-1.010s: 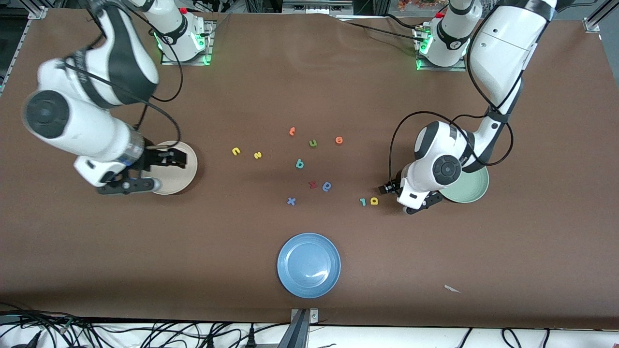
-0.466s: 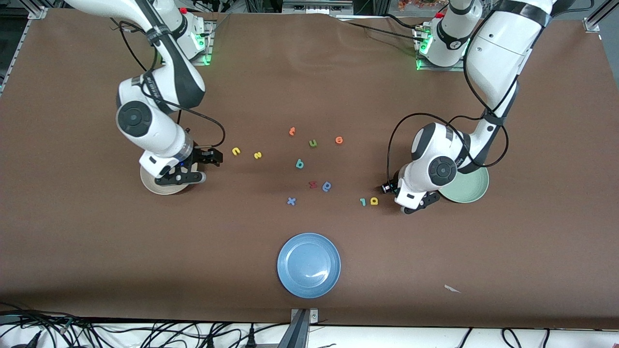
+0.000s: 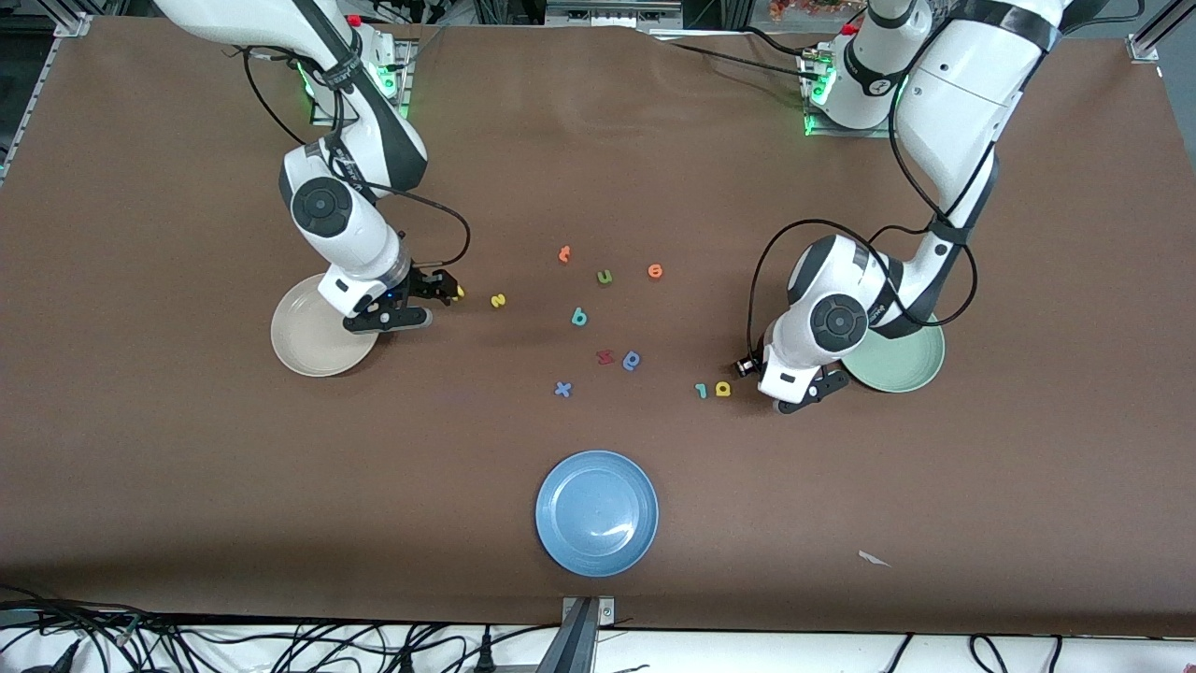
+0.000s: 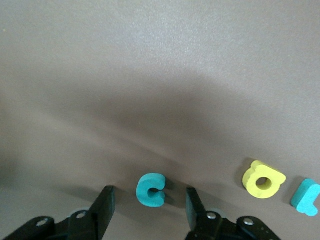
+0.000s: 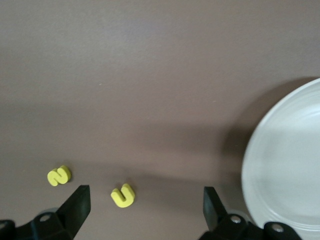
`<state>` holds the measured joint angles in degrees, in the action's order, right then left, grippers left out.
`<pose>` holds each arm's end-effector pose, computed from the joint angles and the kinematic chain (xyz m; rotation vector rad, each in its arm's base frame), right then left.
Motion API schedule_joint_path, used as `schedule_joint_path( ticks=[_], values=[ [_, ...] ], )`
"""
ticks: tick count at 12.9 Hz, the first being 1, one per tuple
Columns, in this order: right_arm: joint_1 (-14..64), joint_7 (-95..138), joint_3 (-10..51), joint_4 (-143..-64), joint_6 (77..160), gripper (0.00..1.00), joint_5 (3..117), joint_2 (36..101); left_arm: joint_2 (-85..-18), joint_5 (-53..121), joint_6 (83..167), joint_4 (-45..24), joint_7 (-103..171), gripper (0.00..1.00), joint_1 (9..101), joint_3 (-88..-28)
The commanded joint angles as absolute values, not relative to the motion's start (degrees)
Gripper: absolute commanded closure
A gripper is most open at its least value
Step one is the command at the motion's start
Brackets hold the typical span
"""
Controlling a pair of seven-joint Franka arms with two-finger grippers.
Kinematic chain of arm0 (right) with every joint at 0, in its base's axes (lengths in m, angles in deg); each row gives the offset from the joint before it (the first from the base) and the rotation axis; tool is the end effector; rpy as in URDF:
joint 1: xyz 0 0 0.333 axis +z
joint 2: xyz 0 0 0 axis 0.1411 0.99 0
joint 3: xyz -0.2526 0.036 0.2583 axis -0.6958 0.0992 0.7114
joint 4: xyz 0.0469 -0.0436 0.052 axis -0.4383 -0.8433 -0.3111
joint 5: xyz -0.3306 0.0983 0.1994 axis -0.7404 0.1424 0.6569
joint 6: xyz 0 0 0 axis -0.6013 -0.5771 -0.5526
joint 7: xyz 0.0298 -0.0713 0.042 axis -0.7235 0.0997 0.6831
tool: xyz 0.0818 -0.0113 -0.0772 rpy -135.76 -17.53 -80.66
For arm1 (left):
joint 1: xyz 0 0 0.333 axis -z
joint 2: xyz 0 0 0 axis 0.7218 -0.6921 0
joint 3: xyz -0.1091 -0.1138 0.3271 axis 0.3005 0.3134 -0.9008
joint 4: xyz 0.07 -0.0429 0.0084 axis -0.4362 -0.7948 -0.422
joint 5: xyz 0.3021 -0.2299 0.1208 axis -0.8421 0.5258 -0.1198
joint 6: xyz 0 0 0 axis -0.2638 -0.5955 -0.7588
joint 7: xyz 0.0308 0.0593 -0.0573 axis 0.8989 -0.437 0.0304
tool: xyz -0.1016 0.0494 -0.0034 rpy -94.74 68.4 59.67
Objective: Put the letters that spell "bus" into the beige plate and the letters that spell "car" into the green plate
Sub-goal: 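Grasp the teal c with the left gripper while the right gripper grasps the u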
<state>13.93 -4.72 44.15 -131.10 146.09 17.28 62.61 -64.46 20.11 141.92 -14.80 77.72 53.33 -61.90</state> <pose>0.5241 0.2270 0.2779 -3.1040 -0.1653 0.0279 0.6264 -0.2316 0.1935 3.0284 0.7369 -0.2531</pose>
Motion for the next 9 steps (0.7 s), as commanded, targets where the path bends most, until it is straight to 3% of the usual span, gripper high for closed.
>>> schedule_joint_path(
  ticks=[1,7,9],
  values=[
    [14.7,-10.15,45.52,-135.06,152.51,0.0,13.99,62.67,-65.46,18.01,143.02,-14.75,79.98,0.46,53.59,-62.69],
    [16.11,-15.71,45.52,-136.13,156.13,0.0,8.44,66.01,-65.37,18.28,142.67,-14.67,79.63,0.81,53.67,-62.69],
    [16.11,-15.71,45.52,-137.44,159.11,0.0,8.26,66.89,-65.28,18.28,142.4,-14.4,79.28,0.89,53.68,-62.69]
  ],
)
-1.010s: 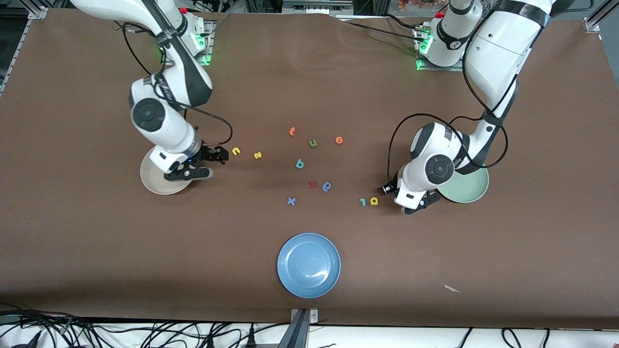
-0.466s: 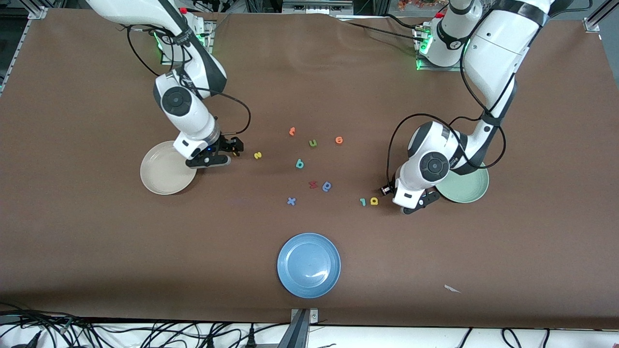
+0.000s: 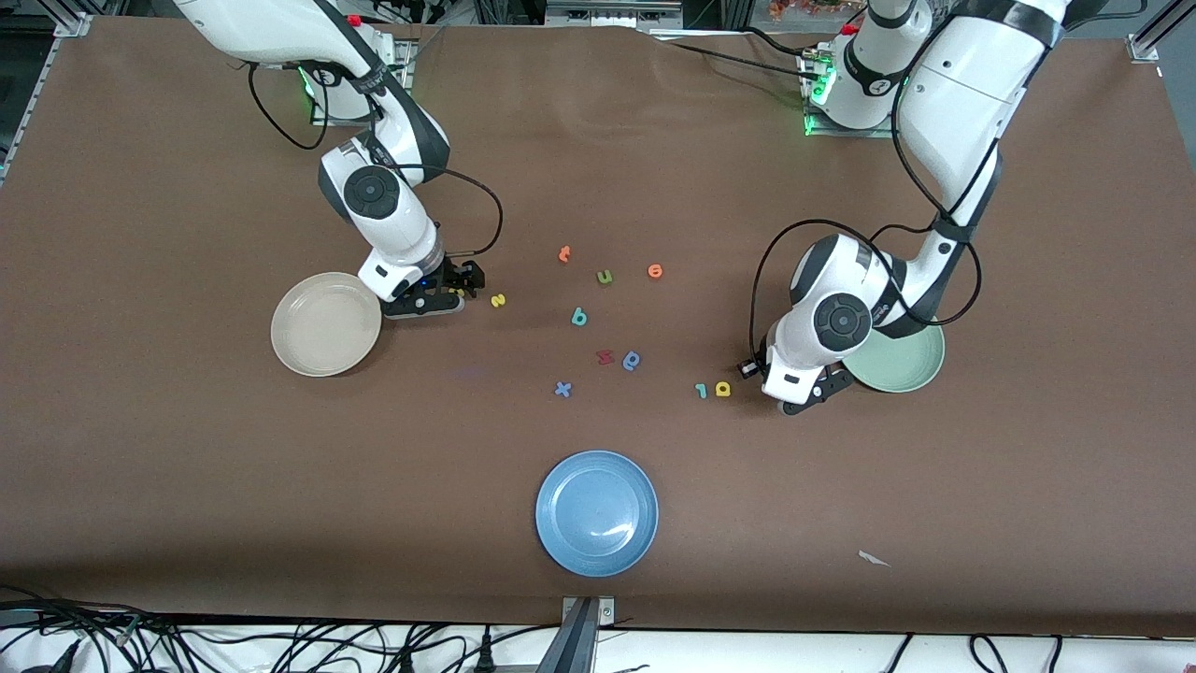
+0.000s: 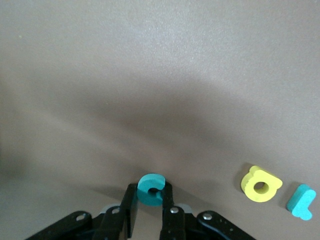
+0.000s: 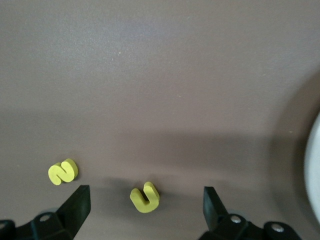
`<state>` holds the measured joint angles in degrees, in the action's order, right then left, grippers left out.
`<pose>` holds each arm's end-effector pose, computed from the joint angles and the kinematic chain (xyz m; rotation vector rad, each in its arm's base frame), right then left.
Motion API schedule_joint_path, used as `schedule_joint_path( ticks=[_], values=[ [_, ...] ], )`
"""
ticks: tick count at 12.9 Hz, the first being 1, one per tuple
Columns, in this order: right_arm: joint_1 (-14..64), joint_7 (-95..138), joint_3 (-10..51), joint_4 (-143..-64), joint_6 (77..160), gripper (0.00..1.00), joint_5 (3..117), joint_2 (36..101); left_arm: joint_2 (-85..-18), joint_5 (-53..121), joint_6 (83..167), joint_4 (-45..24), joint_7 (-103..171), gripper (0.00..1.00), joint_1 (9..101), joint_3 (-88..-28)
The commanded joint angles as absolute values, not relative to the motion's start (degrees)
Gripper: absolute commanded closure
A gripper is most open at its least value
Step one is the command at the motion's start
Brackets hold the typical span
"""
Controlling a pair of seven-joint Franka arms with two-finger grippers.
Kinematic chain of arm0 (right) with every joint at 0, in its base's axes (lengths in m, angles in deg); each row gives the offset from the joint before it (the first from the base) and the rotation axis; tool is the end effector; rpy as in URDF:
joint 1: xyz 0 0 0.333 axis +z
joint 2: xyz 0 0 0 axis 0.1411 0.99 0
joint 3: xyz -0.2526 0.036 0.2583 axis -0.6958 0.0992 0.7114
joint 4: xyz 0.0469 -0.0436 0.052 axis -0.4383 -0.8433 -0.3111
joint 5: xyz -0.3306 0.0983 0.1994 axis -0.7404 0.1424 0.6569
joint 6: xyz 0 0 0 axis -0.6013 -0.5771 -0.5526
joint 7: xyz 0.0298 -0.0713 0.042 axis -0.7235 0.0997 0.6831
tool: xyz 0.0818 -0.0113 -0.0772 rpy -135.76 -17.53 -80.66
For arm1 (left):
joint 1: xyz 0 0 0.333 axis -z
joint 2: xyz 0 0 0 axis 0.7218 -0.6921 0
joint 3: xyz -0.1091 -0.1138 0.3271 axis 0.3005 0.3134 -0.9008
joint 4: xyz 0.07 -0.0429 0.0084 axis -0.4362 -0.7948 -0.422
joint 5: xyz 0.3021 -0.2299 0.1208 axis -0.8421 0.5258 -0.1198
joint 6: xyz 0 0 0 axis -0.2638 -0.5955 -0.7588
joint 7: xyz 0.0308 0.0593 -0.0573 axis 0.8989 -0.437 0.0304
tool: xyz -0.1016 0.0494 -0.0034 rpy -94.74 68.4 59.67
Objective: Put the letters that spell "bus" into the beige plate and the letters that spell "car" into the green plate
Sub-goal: 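Grasp the teal c with the left gripper while the right gripper grasps the u, then drop the c with the left gripper while the right gripper drops the u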
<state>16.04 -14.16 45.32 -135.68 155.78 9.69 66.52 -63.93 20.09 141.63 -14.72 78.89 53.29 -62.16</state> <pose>0.4899 0.2565 0.2288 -3.1090 -0.1777 -0.0302 0.6286 -0.2286 0.1992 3.0229 0.7744 -0.2427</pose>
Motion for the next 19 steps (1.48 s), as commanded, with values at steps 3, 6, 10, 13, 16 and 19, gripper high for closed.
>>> schedule_joint_path(
  ticks=[3,6,10,13,16,19],
  values=[
    [16.11,-15.71,45.52,-137.97,160.61,0.0,8.18,68.12,-64.23,18.28,142.23,-13.79,79.01,0.92,53.15,-62.69],
    [16.11,-15.71,45.43,-138.5,161.59,0.0,7.74,68.56,-60.02,18.54,136.81,-13.18,75.88,0.91,52.1,-62.51],
    [16.11,-15.71,45.43,-138.85,161.59,0.01,7.65,68.3,-52.47,23.8,123.01,-11.59,63.67,0.9,47.98,-62.51],
    [16.11,-15.71,45.34,-138.94,161.59,0.2,6.78,68.3,-49.2,23.9,110.96,-11.68,51.11,0.85,42.62,-62.6],
    [16.11,-15.62,45.26,-139.03,161.5,0.38,6.33,68.3,-49.81,23.2,109.88,-12.99,43.79,0.88,38.22,-62.69],
    [16.11,-15.62,45.26,-139.38,161.58,0.47,6.07,68.12,-52.26,22.94,111.1,-14.05,40.78,0.91,36.54,-62.69]
  ],
)
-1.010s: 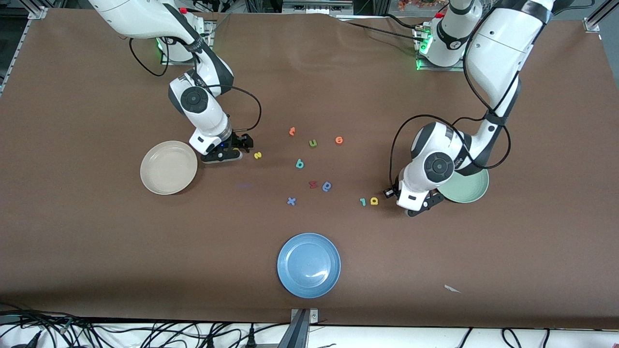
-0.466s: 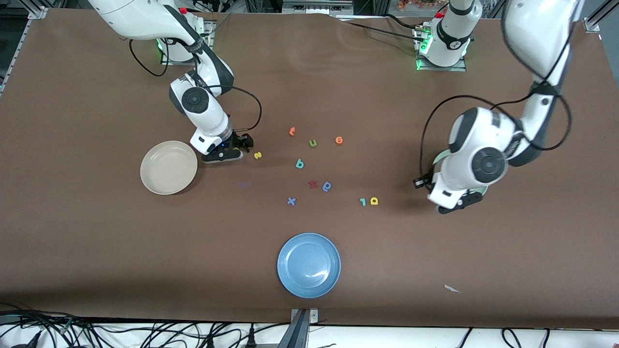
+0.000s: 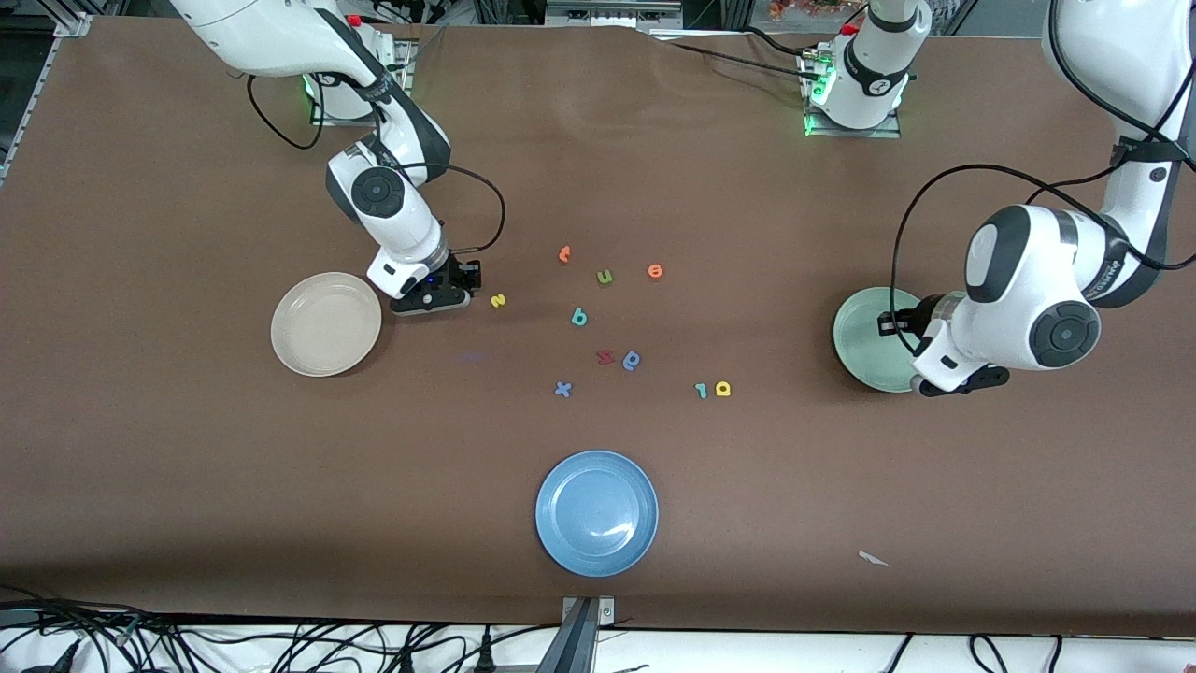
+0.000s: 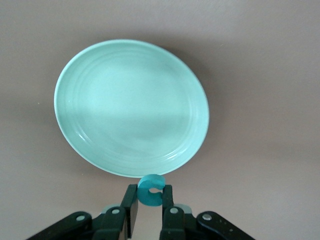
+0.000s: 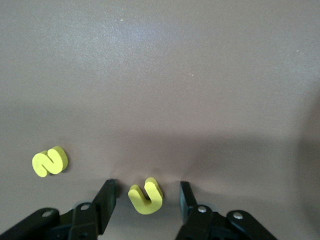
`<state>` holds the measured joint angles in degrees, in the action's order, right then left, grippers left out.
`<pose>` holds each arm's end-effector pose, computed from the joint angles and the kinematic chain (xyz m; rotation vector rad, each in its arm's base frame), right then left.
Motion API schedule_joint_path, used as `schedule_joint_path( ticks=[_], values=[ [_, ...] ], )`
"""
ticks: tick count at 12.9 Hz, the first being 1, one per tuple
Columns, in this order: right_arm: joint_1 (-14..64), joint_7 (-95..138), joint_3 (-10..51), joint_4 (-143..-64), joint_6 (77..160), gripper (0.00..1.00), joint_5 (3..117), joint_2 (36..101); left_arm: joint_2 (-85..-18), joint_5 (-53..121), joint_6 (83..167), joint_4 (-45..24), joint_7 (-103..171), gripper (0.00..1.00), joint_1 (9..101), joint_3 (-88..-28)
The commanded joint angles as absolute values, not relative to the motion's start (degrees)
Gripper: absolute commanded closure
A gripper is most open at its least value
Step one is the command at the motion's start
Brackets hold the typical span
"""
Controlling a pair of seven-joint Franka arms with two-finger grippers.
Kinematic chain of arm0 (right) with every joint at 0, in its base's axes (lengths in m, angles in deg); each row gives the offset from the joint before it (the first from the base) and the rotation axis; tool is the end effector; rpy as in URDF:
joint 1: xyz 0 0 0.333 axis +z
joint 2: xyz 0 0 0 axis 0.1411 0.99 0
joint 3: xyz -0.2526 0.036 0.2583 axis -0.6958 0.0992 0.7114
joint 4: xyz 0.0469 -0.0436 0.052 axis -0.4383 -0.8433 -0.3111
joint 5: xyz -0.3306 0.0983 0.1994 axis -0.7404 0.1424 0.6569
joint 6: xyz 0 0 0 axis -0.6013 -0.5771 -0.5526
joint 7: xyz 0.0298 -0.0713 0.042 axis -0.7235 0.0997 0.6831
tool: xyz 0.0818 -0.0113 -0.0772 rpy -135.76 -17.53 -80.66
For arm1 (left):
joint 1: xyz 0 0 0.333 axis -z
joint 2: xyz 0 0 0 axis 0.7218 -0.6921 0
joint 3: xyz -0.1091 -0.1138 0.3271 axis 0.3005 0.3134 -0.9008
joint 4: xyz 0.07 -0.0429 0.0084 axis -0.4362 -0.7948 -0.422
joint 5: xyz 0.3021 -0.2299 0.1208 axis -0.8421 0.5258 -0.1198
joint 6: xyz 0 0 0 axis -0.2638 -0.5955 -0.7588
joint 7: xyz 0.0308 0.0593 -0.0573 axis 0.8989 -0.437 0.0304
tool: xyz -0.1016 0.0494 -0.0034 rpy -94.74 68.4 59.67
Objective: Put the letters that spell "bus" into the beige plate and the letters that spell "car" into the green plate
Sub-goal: 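Drop the c with the left gripper while the right gripper drops the u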
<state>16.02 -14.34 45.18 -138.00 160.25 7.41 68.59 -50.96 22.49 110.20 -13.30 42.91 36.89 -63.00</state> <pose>0.4761 0.2549 0.2038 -3.0941 -0.2289 -0.0317 0.6204 -0.0284 0.3217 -3.0524 -0.2683 0.6709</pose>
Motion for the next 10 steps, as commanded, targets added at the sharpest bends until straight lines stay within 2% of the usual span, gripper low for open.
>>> schedule_joint_path(
  ticks=[1,5,6,7,8,9,10],
  values=[
    [16.11,-15.62,45.17,-139.47,161.5,0.51,6.07,68.12,-53.67,22.33,112.5,-14.48,40.78,0.91,36.62,-62.77],
    [16.11,-15.44,45.17,-139.47,161.41,0.66,5.98,68.03,-55.17,21.18,116.99,-17.73,40.78,0.9,36.54,-62.77],
    [16.11,-15.44,45.17,-139.47,161.41,0.68,5.98,68.03,-55.87,21.18,117.44,-17.74,40.87,0.85,36.54,-62.86],
    [16.11,-15.35,45.17,-139.47,161.41,0.7,5.98,67.95,-56.05,21.18,117.44,-17.74,40.87,0.75,36.28,-62.86],
    [16.11,-15.27,45.17,-139.47,161.41,0.74,5.98,67.95,-55.97,21.18,117.44,-17.74,40.87,0.58,36.1,-62.86],
    [16.11,-15.18,45.17,-139.47,161.41,0.75,5.98,67.95,-55.79,21.18,117.35,-17.39,40.96,0.32,36.1,-62.78],
    [16.11,-15.18,45.17,-139.47,161.24,0.76,5.98,67.77,-55.53,21.27,117.35,-16.87,41.3,0.02,36.18,-62.69]
  ],
)
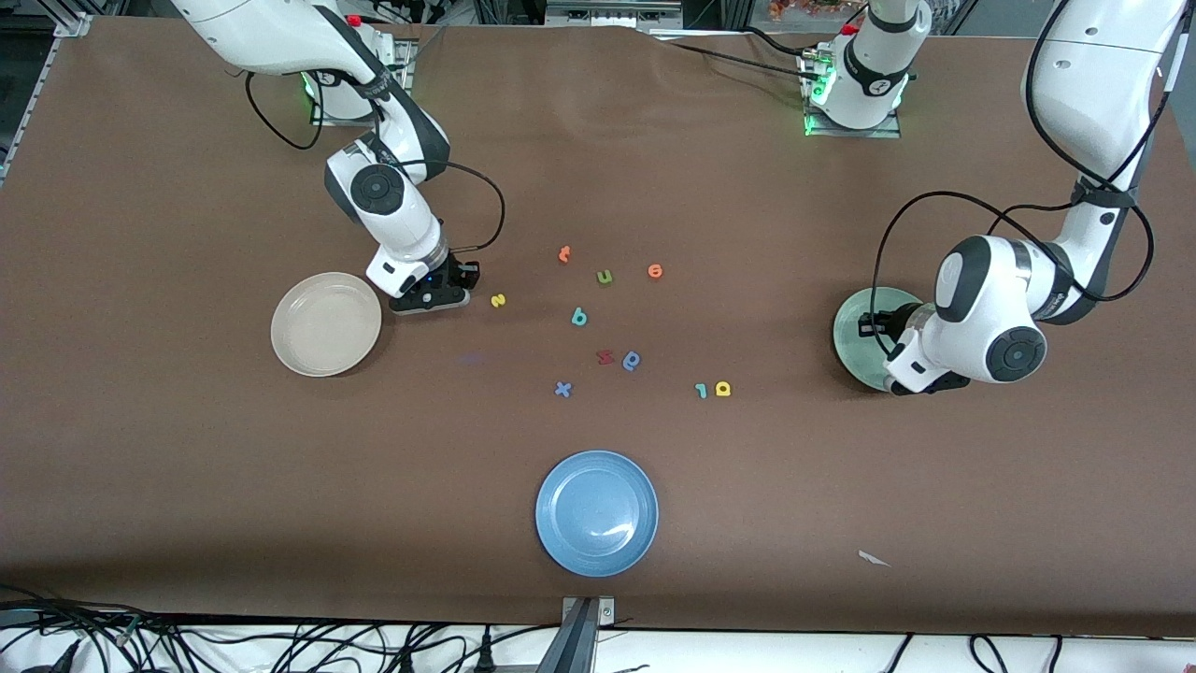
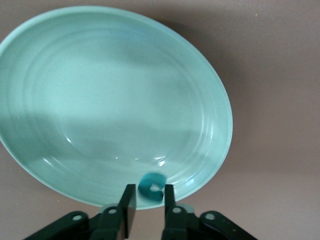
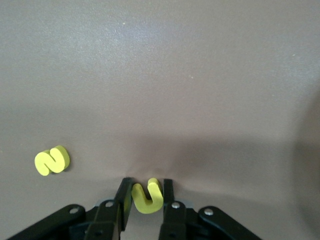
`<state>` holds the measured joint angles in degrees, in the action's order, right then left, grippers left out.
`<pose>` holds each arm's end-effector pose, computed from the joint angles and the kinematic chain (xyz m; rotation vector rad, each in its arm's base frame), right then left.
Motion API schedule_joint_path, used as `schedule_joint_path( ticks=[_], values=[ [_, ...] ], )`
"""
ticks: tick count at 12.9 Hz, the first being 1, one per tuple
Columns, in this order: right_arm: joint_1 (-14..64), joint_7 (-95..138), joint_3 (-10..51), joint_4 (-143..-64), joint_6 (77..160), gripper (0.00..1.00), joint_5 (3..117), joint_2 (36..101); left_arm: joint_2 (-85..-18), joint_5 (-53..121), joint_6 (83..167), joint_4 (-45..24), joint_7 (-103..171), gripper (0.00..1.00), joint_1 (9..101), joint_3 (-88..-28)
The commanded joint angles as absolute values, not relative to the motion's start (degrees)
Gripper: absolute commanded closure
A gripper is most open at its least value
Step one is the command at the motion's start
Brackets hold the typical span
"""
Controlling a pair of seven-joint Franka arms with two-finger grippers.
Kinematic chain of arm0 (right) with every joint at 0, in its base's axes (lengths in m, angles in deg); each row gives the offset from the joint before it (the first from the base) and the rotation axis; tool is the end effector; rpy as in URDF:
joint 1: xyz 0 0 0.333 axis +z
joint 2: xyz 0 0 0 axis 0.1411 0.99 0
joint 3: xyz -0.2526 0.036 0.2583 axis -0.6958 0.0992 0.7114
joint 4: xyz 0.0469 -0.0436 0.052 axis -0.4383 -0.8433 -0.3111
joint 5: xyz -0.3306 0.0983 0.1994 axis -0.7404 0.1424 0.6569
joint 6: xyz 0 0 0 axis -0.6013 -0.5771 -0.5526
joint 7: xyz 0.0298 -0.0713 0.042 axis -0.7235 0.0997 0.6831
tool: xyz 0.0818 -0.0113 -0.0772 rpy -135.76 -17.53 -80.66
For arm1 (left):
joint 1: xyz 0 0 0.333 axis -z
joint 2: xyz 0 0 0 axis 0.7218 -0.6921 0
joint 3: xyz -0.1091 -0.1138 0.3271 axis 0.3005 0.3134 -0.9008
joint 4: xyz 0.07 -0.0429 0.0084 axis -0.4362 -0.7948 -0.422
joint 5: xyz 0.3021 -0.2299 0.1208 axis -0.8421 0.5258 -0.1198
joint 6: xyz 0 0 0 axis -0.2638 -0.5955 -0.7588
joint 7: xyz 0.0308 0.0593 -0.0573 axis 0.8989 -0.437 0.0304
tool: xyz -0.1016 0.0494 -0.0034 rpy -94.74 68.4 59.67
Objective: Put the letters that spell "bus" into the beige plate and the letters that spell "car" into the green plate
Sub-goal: 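Drop the c with the left gripper while the right gripper drops the u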
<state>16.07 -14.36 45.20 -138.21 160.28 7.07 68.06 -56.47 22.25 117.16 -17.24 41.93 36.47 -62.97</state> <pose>0.4754 0.2553 0.2074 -3.0953 -0.2396 -0.0436 0.6094 -0.0274 0.2417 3.0294 0.2445 -0.7346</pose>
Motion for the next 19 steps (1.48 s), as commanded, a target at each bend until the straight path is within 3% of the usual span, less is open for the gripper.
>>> schedule_joint_path(
  ticks=[1,7,11,17,19],
  values=[
    [16.11,-14.92,45.17,-139.47,160.89,0.76,5.98,67.33,-54.74,21.7,117.27,-16.43,41.66,0.0,36.27,-62.6],
    [13.4,-6.85,44.73,-138.5,152.46,0.76,6.24,60.57,-54.29,25.13,118.31,-8.87,58.23,0.0,41.27,-61.63],
    [6.55,5.89,44.64,-138.24,148.59,0.76,6.42,57.84,-59.11,24.7,131.91,-7.46,75.19,0.0,46.54,-61.72],
    [-0.93,29.53,37.89,-137.36,149.36,0.75,6.59,58.36,-67.3,24.52,137.74,-1.75,92.43,0.0,53.49,-62.07],
    [-1.38,30.17,36.56,-137.45,150.51,0.69,6.24,58.89,-67.92,24.34,139.75,-1.74,97.27,0.0,54.9,-62.25]
  ],
)
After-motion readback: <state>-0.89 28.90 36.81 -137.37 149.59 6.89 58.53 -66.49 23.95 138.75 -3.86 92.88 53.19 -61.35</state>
